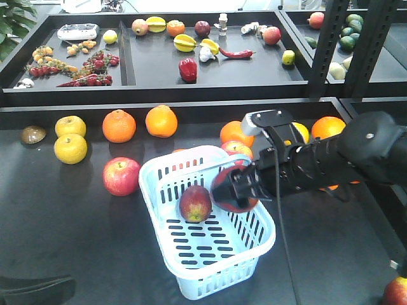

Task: Pick three apples into basket with both arms
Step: 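Carry the second apple into the basket and open the right gripper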

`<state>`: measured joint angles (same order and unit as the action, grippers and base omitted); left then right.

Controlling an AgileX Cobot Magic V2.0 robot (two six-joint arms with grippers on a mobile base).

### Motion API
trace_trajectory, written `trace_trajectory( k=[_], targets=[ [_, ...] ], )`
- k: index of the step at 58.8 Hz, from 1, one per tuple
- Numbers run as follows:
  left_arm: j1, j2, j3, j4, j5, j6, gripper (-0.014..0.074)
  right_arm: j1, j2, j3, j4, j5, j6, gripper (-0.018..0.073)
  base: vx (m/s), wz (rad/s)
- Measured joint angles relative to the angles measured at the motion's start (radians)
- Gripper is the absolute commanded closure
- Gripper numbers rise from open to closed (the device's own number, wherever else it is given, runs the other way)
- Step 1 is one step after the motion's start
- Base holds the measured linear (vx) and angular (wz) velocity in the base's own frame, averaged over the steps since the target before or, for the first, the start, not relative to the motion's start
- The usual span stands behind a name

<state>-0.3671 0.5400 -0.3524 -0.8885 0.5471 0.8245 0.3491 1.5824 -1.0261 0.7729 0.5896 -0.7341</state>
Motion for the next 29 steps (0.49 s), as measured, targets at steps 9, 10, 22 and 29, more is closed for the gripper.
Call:
trace_trajectory(
  k=[9, 10, 22, 29],
  targets=[
    [0.0, 0.0, 0.0, 0.0, 0.0, 0.0, 0.0603, 0.0, 0.011, 0.0, 0.105, -0.079, -0.032, -0.0159, 0.0, 0.0],
    [0.0, 0.0, 0.0, 0.0, 0.0, 0.0, 0.0603, 0.0, 0.011, 0.0, 0.116, -0.082, -0.032, -0.0156, 0.0, 0.0],
    [0.0, 0.0, 0.0, 0.0, 0.0, 0.0, 0.0603, 0.0, 0.011, 0.0, 0.164, -0.059, -0.017, -0.0048, 0.0, 0.0],
    [0.0, 0.0, 0.0, 0.0, 0.0, 0.0, 0.0603, 0.0, 0.011, 0.0, 0.125, 0.026, 0.021, 0.009, 0.0, 0.0]
  ],
)
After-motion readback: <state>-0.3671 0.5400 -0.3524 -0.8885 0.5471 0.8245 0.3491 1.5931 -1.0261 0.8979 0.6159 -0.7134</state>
